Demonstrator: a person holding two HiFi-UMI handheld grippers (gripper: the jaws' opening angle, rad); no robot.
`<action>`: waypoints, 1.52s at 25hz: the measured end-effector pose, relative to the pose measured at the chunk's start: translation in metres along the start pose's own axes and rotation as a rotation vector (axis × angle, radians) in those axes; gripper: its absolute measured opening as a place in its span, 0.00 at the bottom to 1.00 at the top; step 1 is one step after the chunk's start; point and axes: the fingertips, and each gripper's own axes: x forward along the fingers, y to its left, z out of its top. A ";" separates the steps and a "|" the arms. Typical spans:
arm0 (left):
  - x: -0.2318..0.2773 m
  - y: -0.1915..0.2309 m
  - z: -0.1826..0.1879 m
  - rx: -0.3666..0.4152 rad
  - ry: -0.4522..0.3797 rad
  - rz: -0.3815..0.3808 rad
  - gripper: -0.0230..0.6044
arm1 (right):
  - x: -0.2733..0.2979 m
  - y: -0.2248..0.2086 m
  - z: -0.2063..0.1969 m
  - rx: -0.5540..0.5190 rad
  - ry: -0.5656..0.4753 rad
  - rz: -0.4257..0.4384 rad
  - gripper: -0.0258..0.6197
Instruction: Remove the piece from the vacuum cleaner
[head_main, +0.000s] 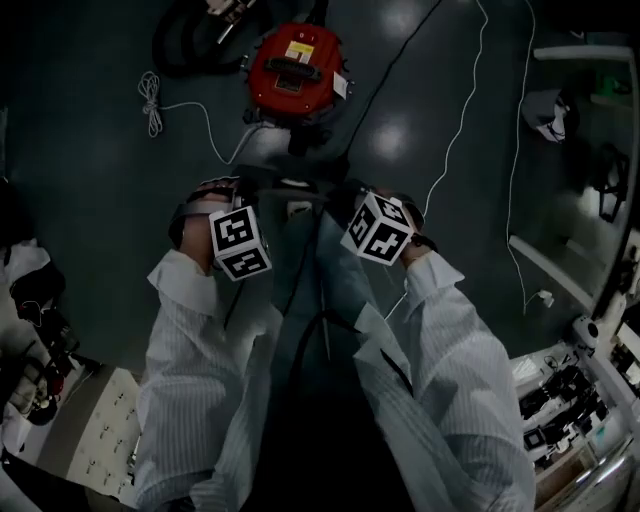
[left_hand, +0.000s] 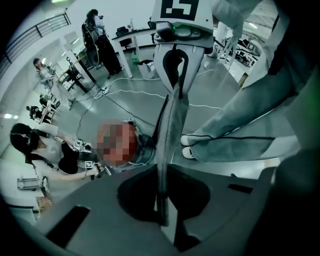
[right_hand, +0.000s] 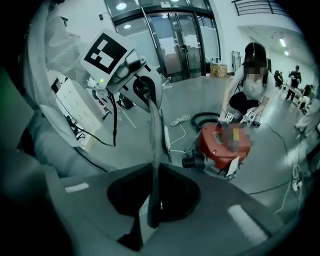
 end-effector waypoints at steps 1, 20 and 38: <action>-0.030 0.010 0.008 -0.001 -0.009 0.007 0.06 | -0.028 0.001 0.016 -0.009 -0.014 -0.008 0.06; -0.377 0.071 0.122 -0.051 -0.138 0.244 0.06 | -0.367 0.062 0.164 -0.173 -0.184 -0.205 0.06; -0.388 0.048 0.122 -0.052 -0.141 0.226 0.06 | -0.373 0.084 0.159 -0.203 -0.163 -0.231 0.06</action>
